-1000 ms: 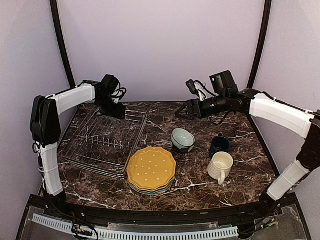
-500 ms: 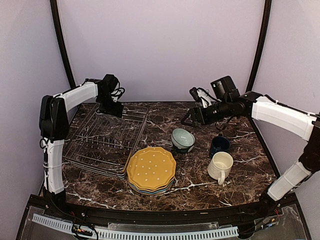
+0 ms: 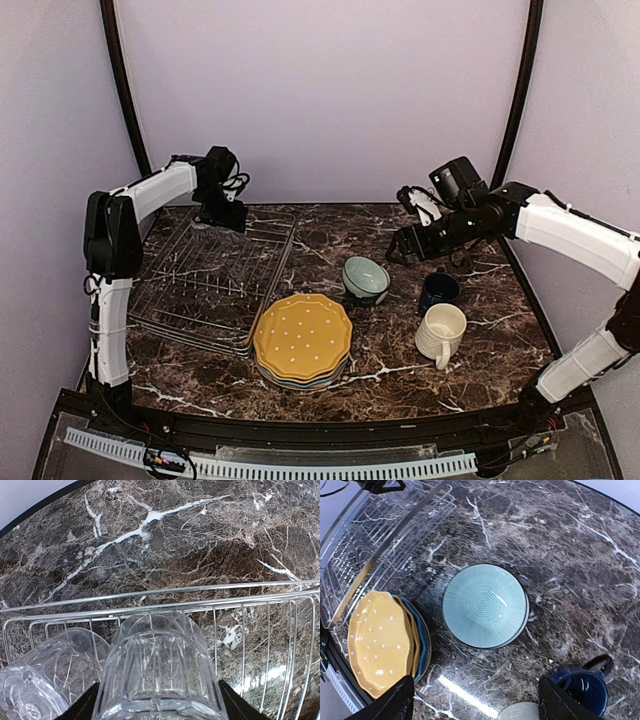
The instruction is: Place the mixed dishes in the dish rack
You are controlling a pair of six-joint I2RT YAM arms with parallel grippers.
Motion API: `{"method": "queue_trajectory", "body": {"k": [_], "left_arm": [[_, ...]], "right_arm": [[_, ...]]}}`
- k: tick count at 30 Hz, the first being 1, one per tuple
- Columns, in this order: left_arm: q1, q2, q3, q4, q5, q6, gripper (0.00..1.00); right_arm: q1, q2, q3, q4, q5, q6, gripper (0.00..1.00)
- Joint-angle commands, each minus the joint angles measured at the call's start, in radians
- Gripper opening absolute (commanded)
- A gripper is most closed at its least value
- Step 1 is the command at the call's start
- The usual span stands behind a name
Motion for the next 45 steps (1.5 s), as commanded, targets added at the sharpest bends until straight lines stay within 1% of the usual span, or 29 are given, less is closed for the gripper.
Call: {"method": "queue_trajectory", "body": {"k": [1,3,4,6,12,18,20,24,27,31,37,41,45], "left_arm": [[0.008,-0.003,0.056,-0.049,0.0,0.008,0.74],[0.008,-0.003,0.074,-0.061,-0.003,0.008,0.78],[0.008,-0.003,0.086,-0.065,-0.005,0.008,0.83],[0.008,-0.004,0.102,-0.076,-0.013,0.029,0.88],[0.008,-0.02,0.124,-0.099,-0.018,0.046,0.92],[0.008,-0.103,0.114,-0.072,0.029,0.03,0.94],[0.008,-0.162,0.087,-0.047,0.054,0.021,0.95],[0.008,-0.281,-0.037,0.043,0.128,-0.013,0.96],[0.008,-0.36,-0.156,0.105,0.14,-0.039,0.99],[0.008,-0.45,-0.245,0.16,0.141,-0.06,0.99],[0.008,-0.539,-0.315,0.197,0.196,-0.087,0.99],[0.008,-0.562,-0.344,0.209,0.206,-0.09,0.99],[0.008,-0.57,-0.359,0.21,0.216,-0.092,0.99]], "right_arm": [[-0.01,-0.016,-0.017,-0.134,0.14,0.002,0.82],[-0.018,-0.013,-0.024,-0.162,0.153,0.004,0.81],[-0.023,-0.01,-0.029,-0.174,0.155,0.007,0.81],[-0.032,-0.008,-0.039,-0.2,0.155,0.012,0.81],[-0.039,-0.027,-0.079,-0.285,0.178,0.047,0.78],[-0.043,-0.066,-0.135,-0.409,0.233,0.11,0.73],[-0.044,-0.081,-0.151,-0.436,0.241,0.126,0.71],[-0.061,-0.101,-0.182,-0.453,0.24,0.139,0.67],[-0.085,-0.097,-0.212,-0.457,0.244,0.131,0.64],[-0.125,-0.092,-0.245,-0.42,0.213,0.11,0.58],[-0.167,-0.037,-0.274,-0.349,0.151,0.091,0.48],[-0.168,-0.002,-0.284,-0.319,0.126,0.09,0.41],[-0.168,0.03,-0.286,-0.307,0.126,0.09,0.33]]}}
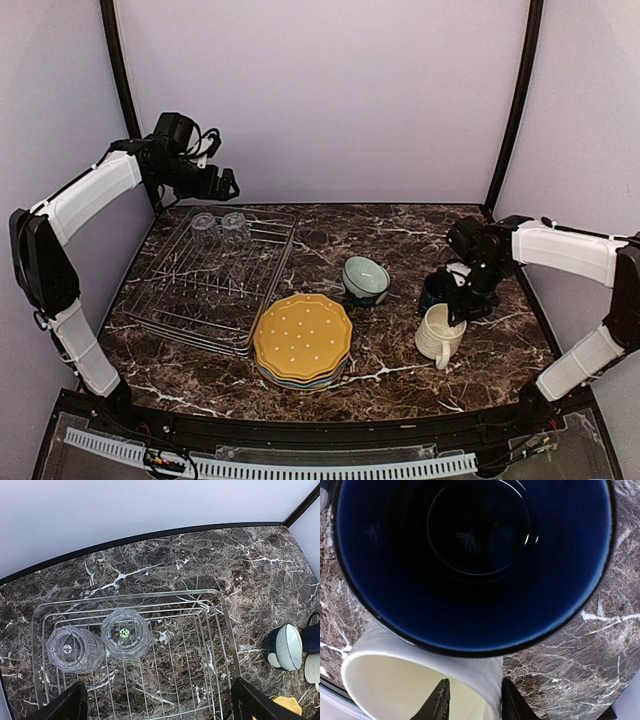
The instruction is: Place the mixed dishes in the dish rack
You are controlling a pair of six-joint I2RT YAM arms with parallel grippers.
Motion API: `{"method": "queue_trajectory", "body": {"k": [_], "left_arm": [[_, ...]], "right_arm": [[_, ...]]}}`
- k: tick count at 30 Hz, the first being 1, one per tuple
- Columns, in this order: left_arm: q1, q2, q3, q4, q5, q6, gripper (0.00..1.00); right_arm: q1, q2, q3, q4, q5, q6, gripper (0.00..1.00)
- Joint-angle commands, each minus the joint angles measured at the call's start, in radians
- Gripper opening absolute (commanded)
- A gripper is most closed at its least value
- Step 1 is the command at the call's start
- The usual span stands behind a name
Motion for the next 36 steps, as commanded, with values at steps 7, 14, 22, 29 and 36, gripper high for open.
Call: {"method": "queue_trajectory", "body": {"k": [7,14,22,29,36], "left_arm": [[0.006,-0.092,-0.075,0.046,0.084,-0.017,0.99],[0.006,-0.158,-0.158,0.095,0.173,-0.039,0.99],[0.006,-0.28,-0.363,0.317,0.442,-0.216,0.99],[-0.051,-0.413,-0.647,0.826,0.707,-0.542,0.96],[-0.181,-0.436,-0.852,1.266,0.702,-0.746,0.96]], "right_arm": [[-0.007,0.033,-0.006,0.034,-0.018,-0.004,0.08],[0.01,-0.02,0.044,0.022,-0.078,-0.006,0.0],[0.058,-0.106,0.226,0.176,-0.3,-0.026,0.0],[0.098,0.049,0.454,0.491,-0.457,0.004,0.0],[0.155,0.244,0.674,0.72,-0.568,0.081,0.0]]}}
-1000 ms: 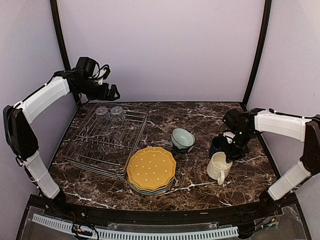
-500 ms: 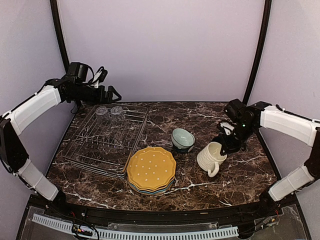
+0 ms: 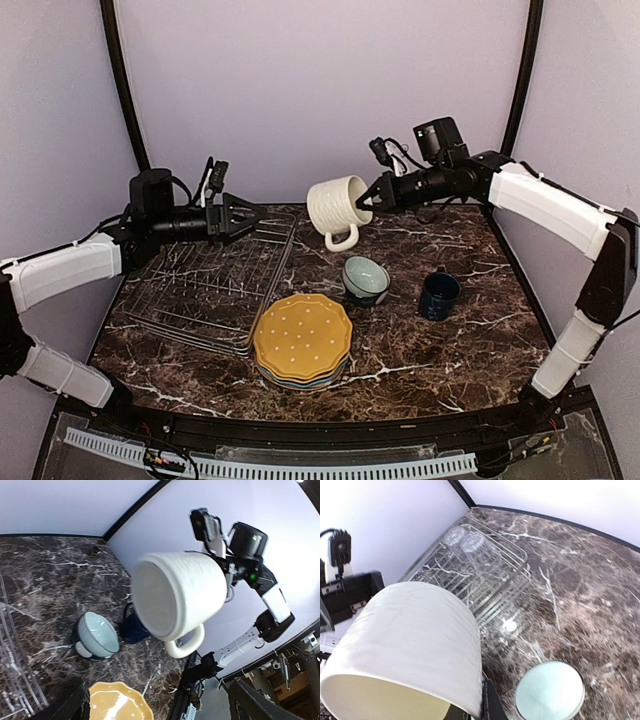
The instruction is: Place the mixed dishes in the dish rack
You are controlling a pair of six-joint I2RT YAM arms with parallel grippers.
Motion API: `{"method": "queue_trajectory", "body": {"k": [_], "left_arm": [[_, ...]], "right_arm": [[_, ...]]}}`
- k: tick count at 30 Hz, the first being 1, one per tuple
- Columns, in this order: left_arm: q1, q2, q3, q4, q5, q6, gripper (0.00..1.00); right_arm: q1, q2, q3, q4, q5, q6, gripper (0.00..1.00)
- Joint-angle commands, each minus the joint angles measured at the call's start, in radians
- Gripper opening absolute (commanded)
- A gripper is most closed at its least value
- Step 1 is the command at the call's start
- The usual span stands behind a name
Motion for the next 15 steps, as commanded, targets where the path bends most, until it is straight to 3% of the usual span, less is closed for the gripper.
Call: {"method": "queue_trajectory", "body": {"k": [1,9,15], "left_arm": [[-0.071,-0.013,-0.095,0.394,0.046,-0.217,0.96],[-0.148,0.098,-0.122,0.682,0.019,-0.391,0.94],[-0.181,0.206,-0.095,0.829,0.021,-0.526,0.86]], "right_arm": [[0.025,0.066,0.109,0.295,-0.161,0.092,0.0],[0.039,0.141,0.134,0.493,-0.306,0.184,0.0],[0.041,0.136,0.097,0.592,-0.329,0.211,0.0]]}}
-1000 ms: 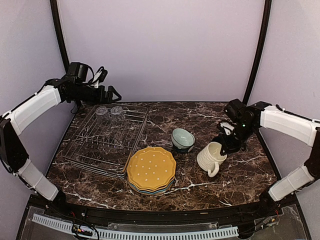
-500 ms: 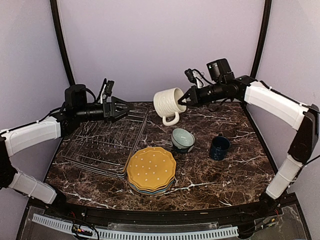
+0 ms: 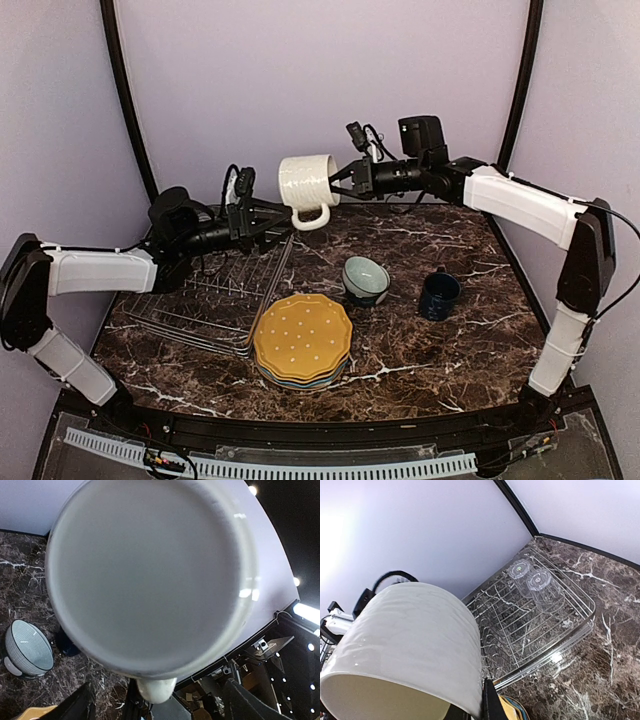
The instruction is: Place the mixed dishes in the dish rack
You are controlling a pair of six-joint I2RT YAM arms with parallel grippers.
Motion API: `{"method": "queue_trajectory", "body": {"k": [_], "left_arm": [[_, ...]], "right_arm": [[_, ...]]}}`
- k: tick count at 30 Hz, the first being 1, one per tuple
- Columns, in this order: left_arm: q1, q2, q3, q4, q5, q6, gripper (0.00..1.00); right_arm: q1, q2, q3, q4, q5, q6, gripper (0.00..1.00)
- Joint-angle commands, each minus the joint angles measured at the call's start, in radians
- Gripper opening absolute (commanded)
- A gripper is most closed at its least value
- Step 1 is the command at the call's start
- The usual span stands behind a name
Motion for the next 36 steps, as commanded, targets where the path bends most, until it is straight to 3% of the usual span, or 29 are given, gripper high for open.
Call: {"method": "queue_trajectory", "body": {"k": [1,15,27,36], "left_arm": [[-0.024,0.051,0.021,0.17,0.006,-0.118,0.85],[-0.058,0.139,0.068,0.303,-0.055,-0.172,0.71],[-0.075,0.215,0.096,0.391,-0.06,-0.244,0.53],[-0.085,0.237,0.108,0.417,-0.053,-0.266,0.25]], "right_arm": [[0.009,-0.023,0.024,0.228,-0.074,0.051,0.0],[0.015,-0.029,-0.06,0.363,-0.046,0.084,0.0],[0.023,-0.043,-0.095,0.388,-0.018,0.076,0.0],[0.026,-0.046,-0.104,0.39,0.003,0.066,0.0]]}}
